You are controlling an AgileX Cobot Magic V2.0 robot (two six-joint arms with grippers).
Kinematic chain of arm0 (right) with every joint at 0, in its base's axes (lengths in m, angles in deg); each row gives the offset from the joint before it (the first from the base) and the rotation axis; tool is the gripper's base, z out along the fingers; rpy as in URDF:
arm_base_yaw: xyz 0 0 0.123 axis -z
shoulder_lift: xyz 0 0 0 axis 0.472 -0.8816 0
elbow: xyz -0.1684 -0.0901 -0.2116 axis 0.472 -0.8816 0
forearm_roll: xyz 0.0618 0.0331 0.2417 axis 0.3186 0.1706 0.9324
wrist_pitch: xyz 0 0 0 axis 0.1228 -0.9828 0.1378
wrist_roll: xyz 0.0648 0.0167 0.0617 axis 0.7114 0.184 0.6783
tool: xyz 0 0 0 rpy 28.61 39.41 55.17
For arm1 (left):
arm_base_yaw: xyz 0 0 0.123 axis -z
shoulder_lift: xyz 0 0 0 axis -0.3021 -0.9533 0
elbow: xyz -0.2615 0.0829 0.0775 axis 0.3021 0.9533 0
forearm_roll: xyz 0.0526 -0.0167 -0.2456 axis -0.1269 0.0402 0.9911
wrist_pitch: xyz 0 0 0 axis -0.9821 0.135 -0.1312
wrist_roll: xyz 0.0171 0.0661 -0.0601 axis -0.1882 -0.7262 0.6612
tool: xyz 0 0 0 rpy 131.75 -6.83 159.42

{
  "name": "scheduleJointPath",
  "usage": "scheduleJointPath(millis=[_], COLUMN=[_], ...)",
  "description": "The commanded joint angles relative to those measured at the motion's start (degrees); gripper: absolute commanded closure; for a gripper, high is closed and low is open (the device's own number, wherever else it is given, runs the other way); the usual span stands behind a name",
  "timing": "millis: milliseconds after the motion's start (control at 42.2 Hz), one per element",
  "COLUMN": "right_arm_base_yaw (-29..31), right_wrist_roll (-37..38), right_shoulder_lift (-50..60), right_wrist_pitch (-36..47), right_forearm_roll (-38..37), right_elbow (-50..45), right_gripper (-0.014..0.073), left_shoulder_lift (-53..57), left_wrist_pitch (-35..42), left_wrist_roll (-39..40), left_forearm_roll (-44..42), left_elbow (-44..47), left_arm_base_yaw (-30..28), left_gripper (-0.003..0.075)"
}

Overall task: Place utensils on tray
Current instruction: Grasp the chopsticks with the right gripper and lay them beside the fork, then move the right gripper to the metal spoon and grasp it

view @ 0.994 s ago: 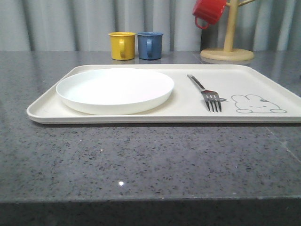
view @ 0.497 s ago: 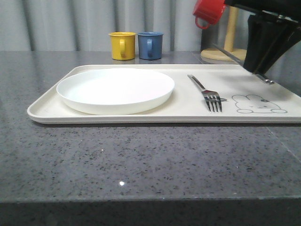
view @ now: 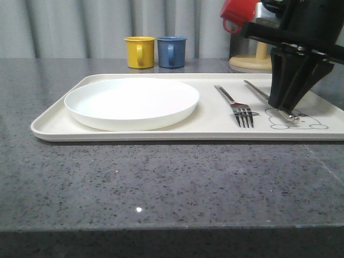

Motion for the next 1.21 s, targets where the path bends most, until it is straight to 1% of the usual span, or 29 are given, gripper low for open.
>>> scheduleJointPath(millis=[0,71,213,308,450,545,616,663,852,971,1184], right_arm_base_yaw=[-0.14,-0.14,-0.14,-0.14,-0.14,-0.14,-0.14,-0.14,0.68,3.71,14.78], right_wrist_roll=[-0.01,-0.01,-0.01,-0.01,-0.69,-4.67,-7.88,-9.08,-9.18,-9.18,-10.89], right_shoulder_lift=[2.47,2.47,2.47,2.47,2.80,4.61,7.29,9.27,17.65,20.94,20.81], right_wrist_pitch=[0.01,-0.02,-0.13,0.32,0.96,0.85,0.97,1.02,-2.13,-3.08,-3.33], right_forearm_roll=[1.40,1.40,1.53,1.53,1.53,1.40,-0.07,-2.51,-15.43,-19.24,-18.56], right_elbow=[1.78,1.78,1.78,1.78,1.78,1.78,1.78,1.78,1.73,1.47,-0.53], right_gripper=[0.0546,0.0485,0.0281,0.0211,0.0210,0.0210,0.0210,0.0210,0.0210,0.0210,0.0208], left_shoulder_lift=[-0.22,-0.22,-0.22,-0.22,-0.22,-0.22,-0.22,-0.22,-0.22,-0.22,-0.22], left_wrist_pitch=[4.13,4.13,4.13,4.13,4.13,4.13,4.13,4.13,4.13,4.13,4.13], left_wrist_roll=[0.46,0.46,0.46,0.46,0.46,0.46,0.46,0.46,0.46,0.46,0.46], left_forearm_roll=[-0.09,-0.09,-0.09,-0.09,-0.09,-0.09,-0.09,-0.09,-0.09,-0.09,-0.09], left_elbow=[-1.35,-1.35,-1.35,-1.35,-1.35,-1.35,-1.35,-1.35,-1.35,-1.35,-1.35], left_arm_base_yaw=[0.55,0.55,0.55,0.55,0.55,0.55,0.55,0.55,0.55,0.55,0.55], left_gripper=[0.0331,0.0331,0.0331,0.0331,0.0331,0.0331,0.0331,0.0331,0.0331,0.0331,0.0331])
